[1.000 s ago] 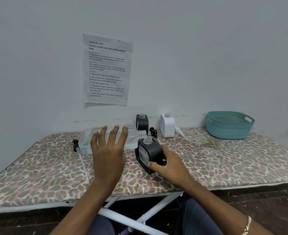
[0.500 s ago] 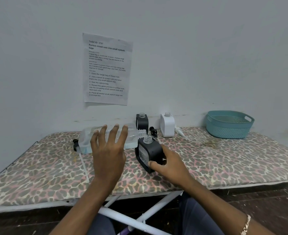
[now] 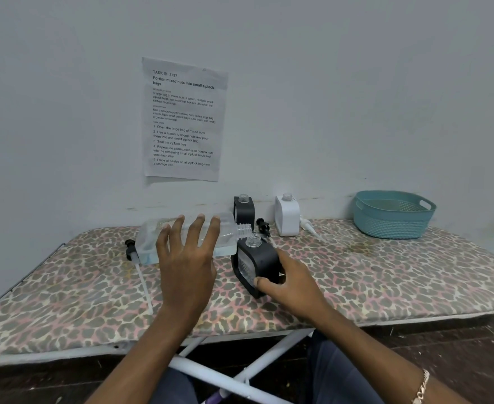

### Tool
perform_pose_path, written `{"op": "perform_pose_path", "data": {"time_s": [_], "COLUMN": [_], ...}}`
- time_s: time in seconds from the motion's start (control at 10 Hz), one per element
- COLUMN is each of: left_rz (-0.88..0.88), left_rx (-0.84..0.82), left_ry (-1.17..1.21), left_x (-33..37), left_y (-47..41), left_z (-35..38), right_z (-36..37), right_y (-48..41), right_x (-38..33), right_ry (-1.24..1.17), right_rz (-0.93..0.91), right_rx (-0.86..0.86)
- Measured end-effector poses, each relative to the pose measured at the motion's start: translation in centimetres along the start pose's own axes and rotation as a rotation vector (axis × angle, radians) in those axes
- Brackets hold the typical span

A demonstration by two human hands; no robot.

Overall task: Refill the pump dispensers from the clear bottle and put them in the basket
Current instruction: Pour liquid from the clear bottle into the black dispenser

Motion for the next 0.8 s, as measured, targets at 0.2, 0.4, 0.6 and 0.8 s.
{"op": "perform_pose_path", "data": {"time_s": [0.2, 0.4, 0.6, 0.8], "left_rz": [0.002, 0.001, 0.001, 0.001], "left_rx": [0.001, 0.003, 0.002, 0.0], "left_ry": [0.0, -0.003, -0.005, -0.007], "left_x": [0.03, 0.05, 0.06, 0.07], "left_y": [-0.01, -0.04, -0.05, -0.05], "left_z": [-0.14, -0.27, -0.3, -0.2], "right_z": [-0.01, 0.0, -0.02, -0.04], "right_y": [-0.06, -0.08, -0.06, -0.13], "right_x": [0.14, 0.13, 0.25, 0.21], "right_ry": [-0.004, -0.002, 0.0, 0.009], "right_rz": [0.003, 0.006, 0.004, -0.001], "right_rx": [0.003, 0.0, 0.001, 0.006]}}
Point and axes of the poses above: each hand's wrist, its own y-axis away from the middle knuckle, its own z-axis out of the palm, x = y × z, the point moved 10 cm from there along -y, towards the middle knuckle, and after that the axes turned 10 degrees about z, right-handed, at the moved point
